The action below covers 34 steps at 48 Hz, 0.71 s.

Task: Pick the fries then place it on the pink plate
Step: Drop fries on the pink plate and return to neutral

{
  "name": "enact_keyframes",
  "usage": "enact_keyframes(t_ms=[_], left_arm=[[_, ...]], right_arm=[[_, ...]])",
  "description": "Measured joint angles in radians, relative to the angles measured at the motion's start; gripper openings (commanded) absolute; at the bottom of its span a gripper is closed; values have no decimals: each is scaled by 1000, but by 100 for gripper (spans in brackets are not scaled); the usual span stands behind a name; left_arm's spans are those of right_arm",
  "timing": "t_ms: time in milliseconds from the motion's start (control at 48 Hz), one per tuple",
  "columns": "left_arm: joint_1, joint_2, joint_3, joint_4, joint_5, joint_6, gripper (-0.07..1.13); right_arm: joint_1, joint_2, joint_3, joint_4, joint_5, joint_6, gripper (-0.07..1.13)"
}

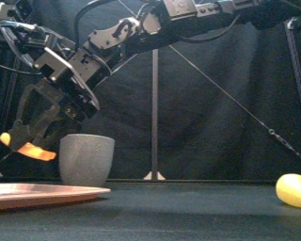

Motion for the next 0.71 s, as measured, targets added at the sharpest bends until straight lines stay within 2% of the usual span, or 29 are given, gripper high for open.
enact_keyframes(t_ms=[83,167,458,708], left_arm=[[0,0,3,0,0,0,-1],[-3,0,3,0,0,0,-1],[0,0,5,0,0,0,-1],[0,-2,5,0,0,-2,-1]], right_arm=[[0,0,-5,37,2,21,94],[0,3,-9,77,3,26,99],[6,6,8,49,-23,44,99],[6,-98,221,0,-227,112,99]])
